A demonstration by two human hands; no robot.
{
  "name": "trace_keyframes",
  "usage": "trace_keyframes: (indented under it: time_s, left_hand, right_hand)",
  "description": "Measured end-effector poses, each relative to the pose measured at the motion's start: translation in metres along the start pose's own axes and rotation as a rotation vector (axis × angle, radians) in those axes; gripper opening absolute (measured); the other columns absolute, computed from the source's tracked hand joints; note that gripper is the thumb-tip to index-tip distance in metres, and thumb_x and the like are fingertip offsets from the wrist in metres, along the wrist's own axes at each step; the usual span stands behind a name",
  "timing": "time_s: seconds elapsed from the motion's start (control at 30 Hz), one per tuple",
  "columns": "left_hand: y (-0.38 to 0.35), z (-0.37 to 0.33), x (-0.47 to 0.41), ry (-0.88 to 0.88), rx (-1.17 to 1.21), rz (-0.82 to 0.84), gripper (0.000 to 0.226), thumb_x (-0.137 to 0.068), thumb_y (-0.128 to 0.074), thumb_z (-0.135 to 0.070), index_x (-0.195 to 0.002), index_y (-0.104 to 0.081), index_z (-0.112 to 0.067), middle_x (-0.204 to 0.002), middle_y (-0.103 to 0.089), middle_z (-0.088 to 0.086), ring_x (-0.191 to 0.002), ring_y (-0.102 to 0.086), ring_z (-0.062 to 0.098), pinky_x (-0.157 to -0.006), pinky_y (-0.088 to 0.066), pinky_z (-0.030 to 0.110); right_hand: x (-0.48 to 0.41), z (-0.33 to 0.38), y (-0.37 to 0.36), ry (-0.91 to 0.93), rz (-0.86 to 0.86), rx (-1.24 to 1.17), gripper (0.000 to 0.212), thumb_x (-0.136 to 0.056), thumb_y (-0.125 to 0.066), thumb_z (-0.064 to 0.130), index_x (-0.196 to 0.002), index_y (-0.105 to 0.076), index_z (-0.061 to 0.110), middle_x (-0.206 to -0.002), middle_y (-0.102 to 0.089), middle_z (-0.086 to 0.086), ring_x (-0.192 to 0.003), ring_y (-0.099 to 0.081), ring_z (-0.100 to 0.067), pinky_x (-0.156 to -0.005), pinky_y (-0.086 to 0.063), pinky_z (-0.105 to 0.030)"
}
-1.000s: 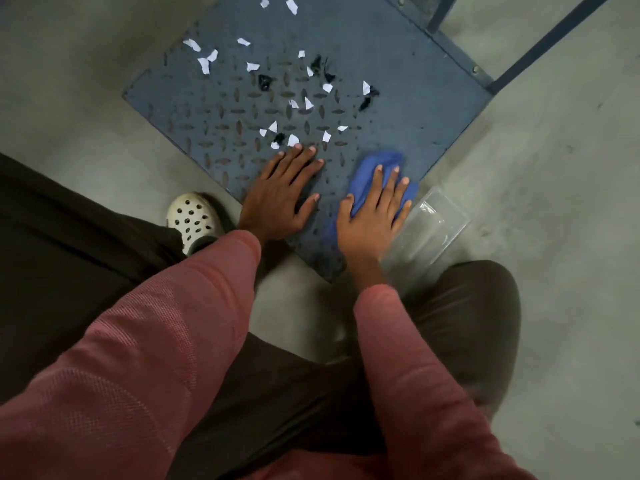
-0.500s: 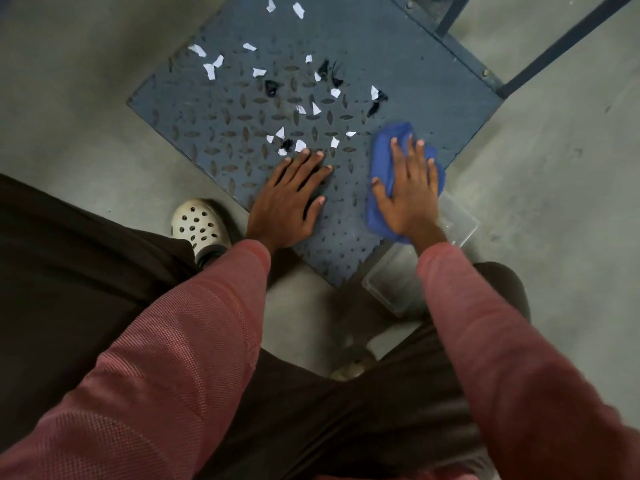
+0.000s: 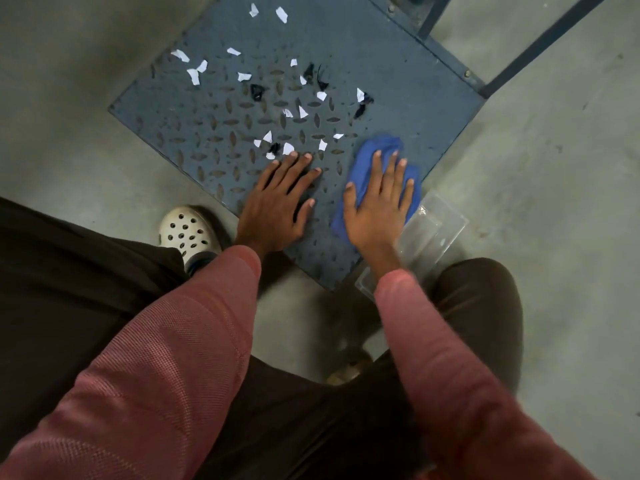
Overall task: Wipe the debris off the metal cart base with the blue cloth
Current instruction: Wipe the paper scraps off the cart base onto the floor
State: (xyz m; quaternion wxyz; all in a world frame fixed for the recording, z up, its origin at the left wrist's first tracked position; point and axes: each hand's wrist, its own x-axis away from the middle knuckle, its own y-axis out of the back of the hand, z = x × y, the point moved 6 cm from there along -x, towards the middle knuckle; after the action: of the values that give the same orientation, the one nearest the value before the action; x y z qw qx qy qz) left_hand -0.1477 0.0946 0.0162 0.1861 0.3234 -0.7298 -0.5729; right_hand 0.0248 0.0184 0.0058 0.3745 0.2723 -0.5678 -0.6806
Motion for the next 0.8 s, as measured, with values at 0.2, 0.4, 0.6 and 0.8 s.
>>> trace_keyframes:
  time_s: [0.2, 0.4, 0.6, 0.8]
  left_hand:
    - [-0.002, 0.0, -0.001, -0.007, -0.006, 0.012, 0.053, -0.106, -0.039, -0.025, -0.158, -0.042, -0.016, -0.17, -0.031, 0.007, -0.159, -0.025, 0.026, -0.127, -0.022, 0.05]
    - [-0.002, 0.0, 0.0, -0.005, 0.005, 0.014, 0.054, -0.107, -0.04, -0.026, -0.16, -0.039, -0.017, -0.171, -0.029, 0.006, -0.16, -0.023, 0.025, -0.128, -0.021, 0.05]
    - [-0.001, 0.0, -0.001, -0.011, -0.018, 0.019, 0.054, -0.108, -0.04, -0.028, -0.161, -0.038, -0.016, -0.171, -0.028, 0.006, -0.161, -0.021, 0.025, -0.129, -0.019, 0.049]
    - [-0.001, 0.001, 0.0, -0.019, -0.009, 0.026, 0.055, -0.108, -0.041, -0.027, -0.161, -0.037, -0.017, -0.171, -0.028, 0.005, -0.161, -0.02, 0.024, -0.129, -0.019, 0.05]
  right_hand:
    - [0.103, 0.033, -0.013, 0.195, 0.107, 0.0, 0.072, -0.103, -0.036, 0.052, -0.162, -0.016, 0.019, -0.17, -0.012, -0.009, -0.158, -0.001, -0.026, -0.127, -0.008, -0.05]
    - [0.015, -0.008, -0.006, 0.2, 0.063, -0.005, 0.072, -0.102, -0.033, 0.055, -0.163, -0.013, 0.022, -0.171, -0.01, -0.006, -0.158, -0.003, -0.024, -0.127, -0.009, -0.048]
    - [-0.119, -0.066, 0.009, 0.117, 0.05, 0.001, 0.074, -0.101, -0.025, 0.06, -0.163, -0.013, 0.021, -0.17, -0.014, -0.009, -0.157, -0.007, -0.029, -0.127, -0.008, -0.051]
    - [-0.137, -0.067, 0.012, 0.028, 0.058, -0.01, 0.08, -0.097, -0.018, 0.062, -0.163, -0.012, 0.017, -0.169, -0.012, -0.013, -0.157, -0.006, -0.032, -0.126, -0.005, -0.054]
